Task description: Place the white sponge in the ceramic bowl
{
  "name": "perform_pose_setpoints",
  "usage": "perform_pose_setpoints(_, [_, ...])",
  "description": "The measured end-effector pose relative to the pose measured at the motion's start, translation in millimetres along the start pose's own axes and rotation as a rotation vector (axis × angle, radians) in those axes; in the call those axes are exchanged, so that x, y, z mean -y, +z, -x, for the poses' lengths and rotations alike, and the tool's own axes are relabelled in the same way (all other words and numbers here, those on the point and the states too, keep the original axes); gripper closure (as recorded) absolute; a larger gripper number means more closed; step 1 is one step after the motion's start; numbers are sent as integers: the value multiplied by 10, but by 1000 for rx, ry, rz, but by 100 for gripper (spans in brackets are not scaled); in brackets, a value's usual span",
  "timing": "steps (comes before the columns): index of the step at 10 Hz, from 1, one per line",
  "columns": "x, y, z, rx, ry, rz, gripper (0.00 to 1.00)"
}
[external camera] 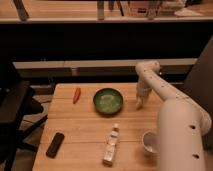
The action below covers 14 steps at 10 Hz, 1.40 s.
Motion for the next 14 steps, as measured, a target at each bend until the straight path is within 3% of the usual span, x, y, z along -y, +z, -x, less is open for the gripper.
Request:
perform_pose_setpoints(7, [21, -181, 110, -33, -18, -6, 100])
perform_pose_setpoints(14, [100, -376, 252, -96, -53, 4, 100])
